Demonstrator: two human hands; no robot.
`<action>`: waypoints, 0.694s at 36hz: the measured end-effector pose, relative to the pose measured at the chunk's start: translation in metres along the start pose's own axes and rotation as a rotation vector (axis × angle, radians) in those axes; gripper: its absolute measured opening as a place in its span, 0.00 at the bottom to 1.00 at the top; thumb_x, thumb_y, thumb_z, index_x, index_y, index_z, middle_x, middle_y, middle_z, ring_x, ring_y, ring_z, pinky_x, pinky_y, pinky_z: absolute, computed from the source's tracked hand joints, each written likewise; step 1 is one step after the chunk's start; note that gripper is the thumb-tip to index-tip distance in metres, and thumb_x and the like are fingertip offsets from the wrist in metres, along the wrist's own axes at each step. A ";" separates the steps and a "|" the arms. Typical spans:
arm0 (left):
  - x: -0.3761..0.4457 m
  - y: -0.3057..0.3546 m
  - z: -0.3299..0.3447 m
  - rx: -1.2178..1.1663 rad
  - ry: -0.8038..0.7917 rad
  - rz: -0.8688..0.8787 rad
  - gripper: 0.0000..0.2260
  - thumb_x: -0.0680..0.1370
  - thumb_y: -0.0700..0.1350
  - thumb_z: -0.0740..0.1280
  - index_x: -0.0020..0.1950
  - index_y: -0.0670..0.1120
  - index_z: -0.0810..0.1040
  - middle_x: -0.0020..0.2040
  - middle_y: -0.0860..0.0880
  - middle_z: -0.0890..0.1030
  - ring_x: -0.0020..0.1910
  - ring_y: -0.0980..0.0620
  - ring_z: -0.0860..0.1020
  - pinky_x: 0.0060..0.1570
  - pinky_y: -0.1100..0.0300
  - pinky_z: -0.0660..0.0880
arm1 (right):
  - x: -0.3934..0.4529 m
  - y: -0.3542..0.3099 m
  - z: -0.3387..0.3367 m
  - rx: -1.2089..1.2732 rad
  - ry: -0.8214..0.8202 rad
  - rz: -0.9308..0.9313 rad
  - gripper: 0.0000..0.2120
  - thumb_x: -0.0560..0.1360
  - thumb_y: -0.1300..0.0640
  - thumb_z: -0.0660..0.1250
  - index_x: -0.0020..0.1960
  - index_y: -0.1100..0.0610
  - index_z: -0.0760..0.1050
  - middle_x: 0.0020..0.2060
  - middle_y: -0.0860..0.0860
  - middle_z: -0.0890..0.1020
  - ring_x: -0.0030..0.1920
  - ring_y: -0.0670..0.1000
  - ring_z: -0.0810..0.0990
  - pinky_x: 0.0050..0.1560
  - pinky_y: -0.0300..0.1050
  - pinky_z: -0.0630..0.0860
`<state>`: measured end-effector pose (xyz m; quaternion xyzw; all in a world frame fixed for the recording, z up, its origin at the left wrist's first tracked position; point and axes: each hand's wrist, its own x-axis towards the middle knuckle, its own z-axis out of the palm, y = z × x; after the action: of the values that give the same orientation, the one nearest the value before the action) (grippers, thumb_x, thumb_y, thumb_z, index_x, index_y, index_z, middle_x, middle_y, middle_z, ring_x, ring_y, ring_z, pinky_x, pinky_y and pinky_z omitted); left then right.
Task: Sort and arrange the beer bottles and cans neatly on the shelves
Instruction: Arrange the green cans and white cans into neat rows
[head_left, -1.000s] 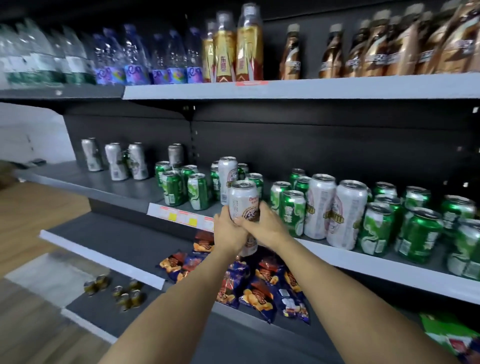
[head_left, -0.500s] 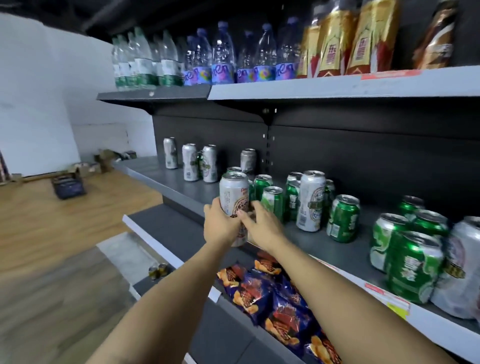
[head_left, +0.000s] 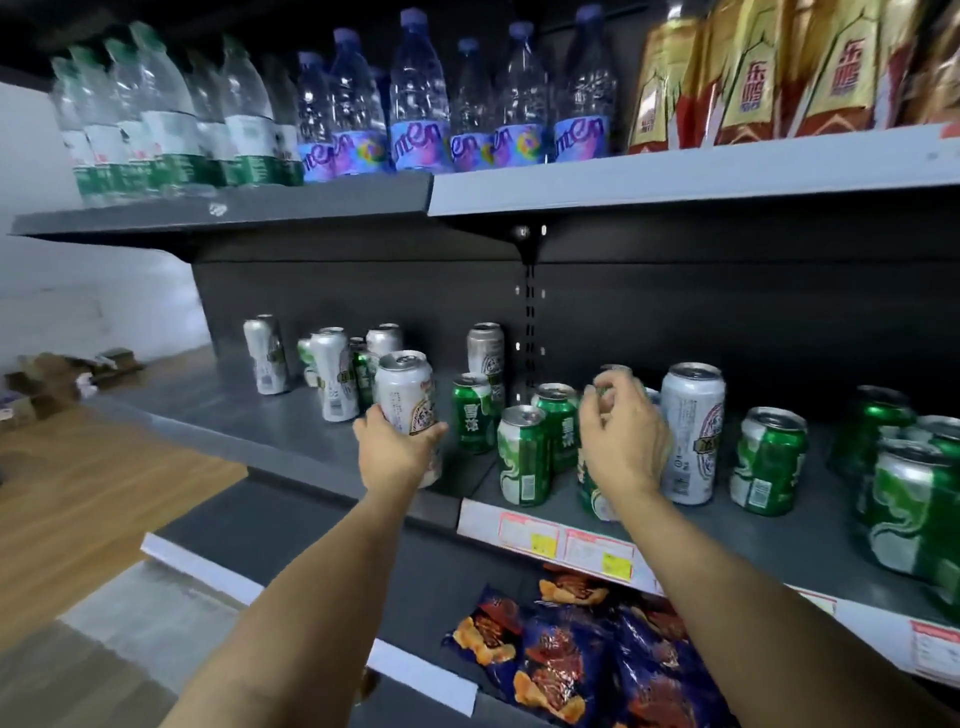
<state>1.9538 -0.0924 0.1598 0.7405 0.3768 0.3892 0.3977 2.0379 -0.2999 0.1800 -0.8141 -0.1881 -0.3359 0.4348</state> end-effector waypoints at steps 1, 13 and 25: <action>0.007 -0.002 0.004 -0.009 -0.018 0.003 0.31 0.66 0.54 0.79 0.62 0.42 0.71 0.59 0.43 0.71 0.53 0.42 0.77 0.54 0.48 0.75 | 0.002 0.004 -0.002 -0.021 0.029 0.011 0.06 0.78 0.55 0.63 0.52 0.57 0.75 0.44 0.54 0.80 0.44 0.60 0.79 0.40 0.50 0.70; 0.042 -0.010 0.052 0.002 -0.149 -0.002 0.33 0.68 0.50 0.79 0.65 0.39 0.68 0.64 0.36 0.67 0.58 0.34 0.73 0.59 0.43 0.71 | 0.027 0.061 -0.046 -0.224 0.160 0.276 0.31 0.76 0.47 0.67 0.73 0.60 0.61 0.66 0.57 0.72 0.66 0.58 0.69 0.58 0.55 0.70; 0.064 -0.019 0.056 0.001 -0.160 0.004 0.31 0.66 0.47 0.81 0.62 0.39 0.71 0.60 0.36 0.75 0.56 0.36 0.75 0.59 0.42 0.74 | 0.050 0.085 -0.020 -0.256 -0.136 0.439 0.38 0.71 0.40 0.71 0.71 0.57 0.60 0.64 0.57 0.74 0.63 0.61 0.74 0.55 0.52 0.73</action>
<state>2.0249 -0.0459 0.1393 0.7703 0.3423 0.3294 0.4255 2.1161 -0.3629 0.1743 -0.9046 0.0082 -0.1991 0.3768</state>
